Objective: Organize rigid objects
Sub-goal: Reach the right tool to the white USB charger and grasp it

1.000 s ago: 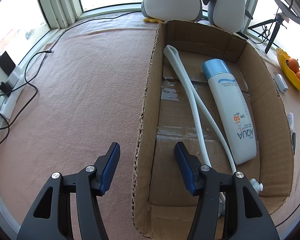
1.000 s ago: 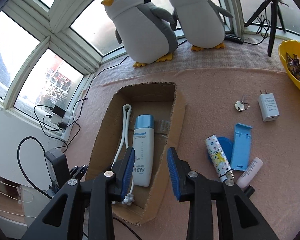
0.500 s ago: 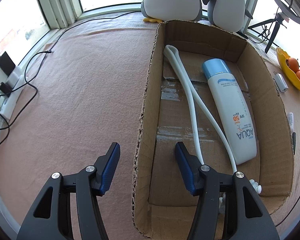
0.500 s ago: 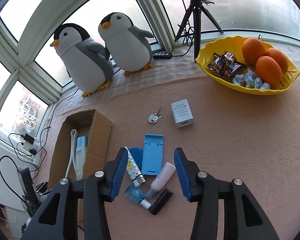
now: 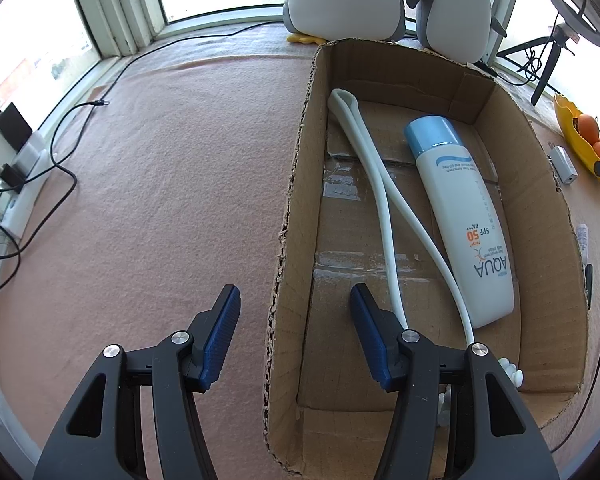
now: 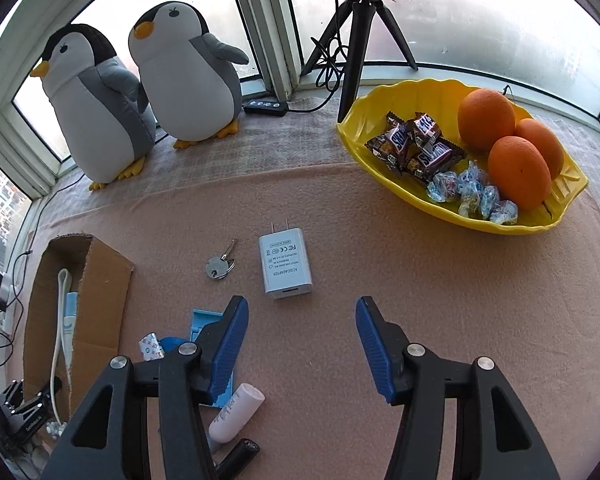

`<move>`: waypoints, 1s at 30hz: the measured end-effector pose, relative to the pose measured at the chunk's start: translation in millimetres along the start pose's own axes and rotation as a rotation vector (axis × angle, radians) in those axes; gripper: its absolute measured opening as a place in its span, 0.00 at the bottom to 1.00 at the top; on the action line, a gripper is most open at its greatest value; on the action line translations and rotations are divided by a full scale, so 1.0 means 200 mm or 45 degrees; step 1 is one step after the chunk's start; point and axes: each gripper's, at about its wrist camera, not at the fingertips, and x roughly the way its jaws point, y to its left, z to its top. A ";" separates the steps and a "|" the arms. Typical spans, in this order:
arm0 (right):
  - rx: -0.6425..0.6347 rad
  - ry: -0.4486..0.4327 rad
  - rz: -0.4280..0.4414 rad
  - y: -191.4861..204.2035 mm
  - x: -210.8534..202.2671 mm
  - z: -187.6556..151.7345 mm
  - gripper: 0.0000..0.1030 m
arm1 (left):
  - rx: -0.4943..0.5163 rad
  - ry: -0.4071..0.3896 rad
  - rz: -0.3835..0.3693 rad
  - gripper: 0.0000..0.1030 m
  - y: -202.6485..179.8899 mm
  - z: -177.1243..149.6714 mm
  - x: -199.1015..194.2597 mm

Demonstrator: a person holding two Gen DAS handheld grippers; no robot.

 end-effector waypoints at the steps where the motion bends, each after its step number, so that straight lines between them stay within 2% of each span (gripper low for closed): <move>1: -0.021 0.003 -0.021 0.02 0.02 0.01 0.50 | 0.000 0.000 0.001 0.55 0.00 0.00 0.00; 7: -0.146 0.043 -0.092 0.11 0.15 0.08 0.50 | -0.003 0.006 -0.001 0.55 0.00 0.00 0.00; 24: -0.182 0.151 -0.105 0.16 0.36 0.15 0.50 | -0.009 0.012 -0.002 0.55 0.01 0.00 0.00; 30: -0.186 0.165 -0.108 0.16 0.40 0.17 0.41 | -0.010 0.012 -0.003 0.55 0.01 0.00 0.00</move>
